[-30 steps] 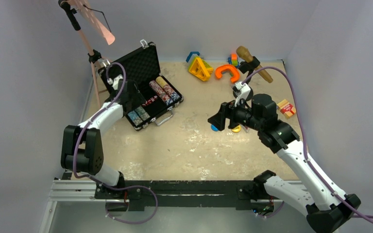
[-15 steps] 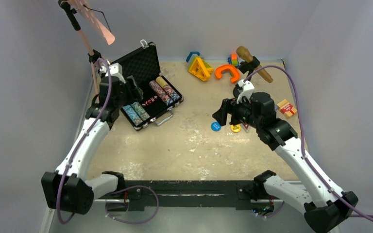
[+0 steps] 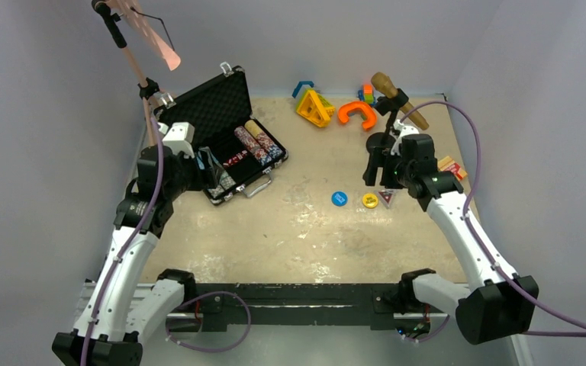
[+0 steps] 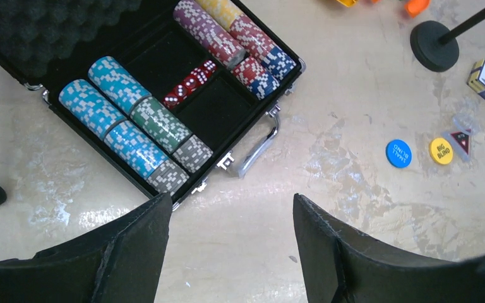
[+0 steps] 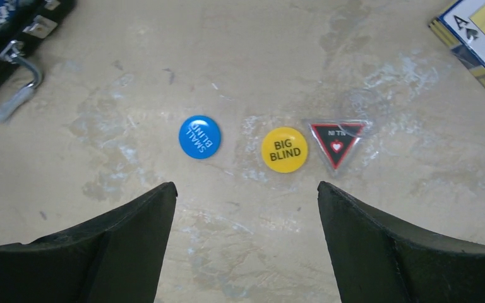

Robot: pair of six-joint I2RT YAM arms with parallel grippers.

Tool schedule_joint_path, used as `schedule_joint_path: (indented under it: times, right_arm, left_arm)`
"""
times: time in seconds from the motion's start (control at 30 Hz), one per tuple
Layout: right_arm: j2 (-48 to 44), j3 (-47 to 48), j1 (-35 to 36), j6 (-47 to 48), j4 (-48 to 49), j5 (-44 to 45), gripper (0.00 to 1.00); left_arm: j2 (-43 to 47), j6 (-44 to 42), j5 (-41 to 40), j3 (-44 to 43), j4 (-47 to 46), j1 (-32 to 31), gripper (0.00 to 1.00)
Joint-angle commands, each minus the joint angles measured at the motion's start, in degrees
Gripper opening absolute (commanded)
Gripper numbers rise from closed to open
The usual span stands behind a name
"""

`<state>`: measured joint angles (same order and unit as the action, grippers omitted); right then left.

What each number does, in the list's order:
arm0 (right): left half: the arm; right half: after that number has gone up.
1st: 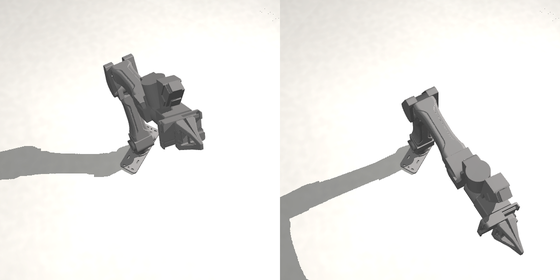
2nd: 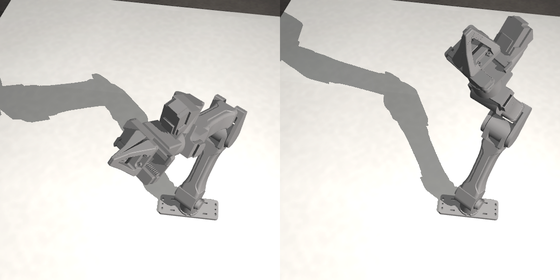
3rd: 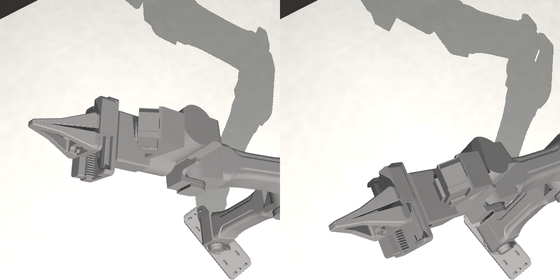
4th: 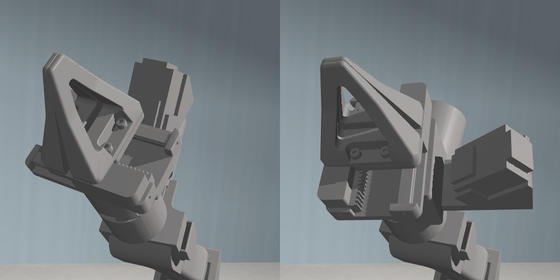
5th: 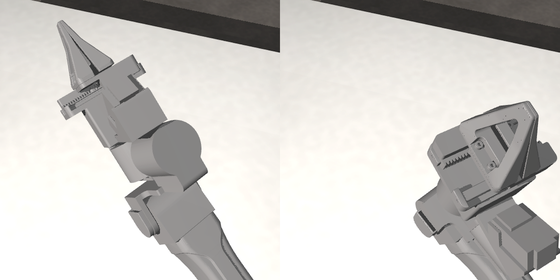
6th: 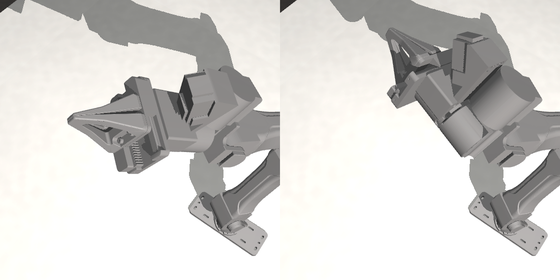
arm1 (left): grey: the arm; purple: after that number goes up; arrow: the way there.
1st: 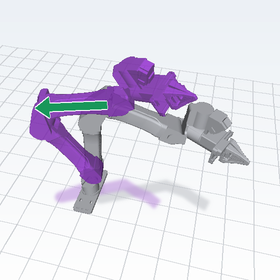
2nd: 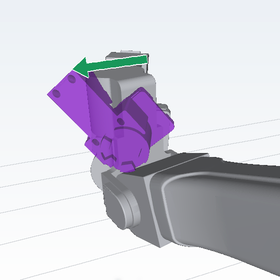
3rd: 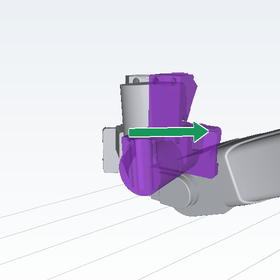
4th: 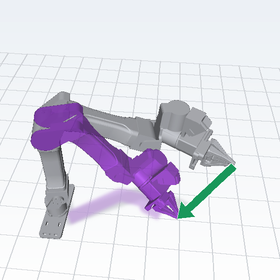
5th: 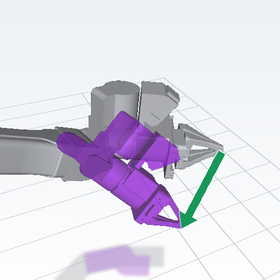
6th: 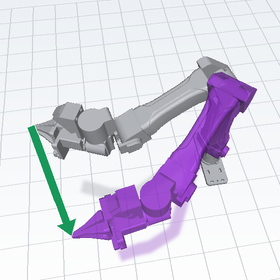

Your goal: Pack up texas hold em set

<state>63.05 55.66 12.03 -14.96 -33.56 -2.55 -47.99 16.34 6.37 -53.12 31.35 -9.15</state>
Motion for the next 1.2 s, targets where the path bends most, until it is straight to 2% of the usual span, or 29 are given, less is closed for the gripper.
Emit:
schedule_joint_path:
  times: [0.0,0.13,0.23,0.4,0.6,0.7,0.8,0.97,1.17]
  right_arm:
    - [1.72,2.6,-3.6,2.09,-1.64,3.2,0.87]
    - [6.58,1.74,-4.06,1.23,0.13,2.74,0.86]
    - [10.81,1.03,-5.12,0.76,2.24,6.18,0.87]
    - [15.89,0.73,-14.65,-0.82,8.93,3.67,0.89]
    - [23.0,2.46,-21.51,-4.99,15.47,3.69,0.91]
    - [27.3,4.95,-22.66,-5.94,16.61,7.14,0.93]
    - [31.87,6.53,-23.69,-8.05,18.01,7.02,0.93]
    - [33.92,7.86,-24.39,-9.39,19.66,11.06,0.93]
    - [37.24,12.7,-25.64,-9.14,17.14,14.19,0.94]
  left_arm:
    - [0.66,-1.61,4.3,-0.36,0.3,-0.26,0.74]
    - [2.1,-1.55,5.21,-0.42,0.33,-0.26,0.74]
    - [2.77,-1.95,4.79,-0.53,0.76,-0.57,0.74]
    - [2.79,-2.35,4.55,-0.54,1.17,-1.66,0.74]
    - [3.05,-2.62,4.63,-0.5,1.3,-2.35,0.74]
    - [3.14,-2.71,4.53,-0.58,1.41,-2.58,0.74]
    - [3.32,-2.88,4.55,-0.61,1.43,-2.87,0.74]
    - [3.47,-3.13,4.26,-0.58,1.6,-3.07,0.74]
    - [3.78,-3.32,4.22,-0.59,1.67,-3.5,0.74]
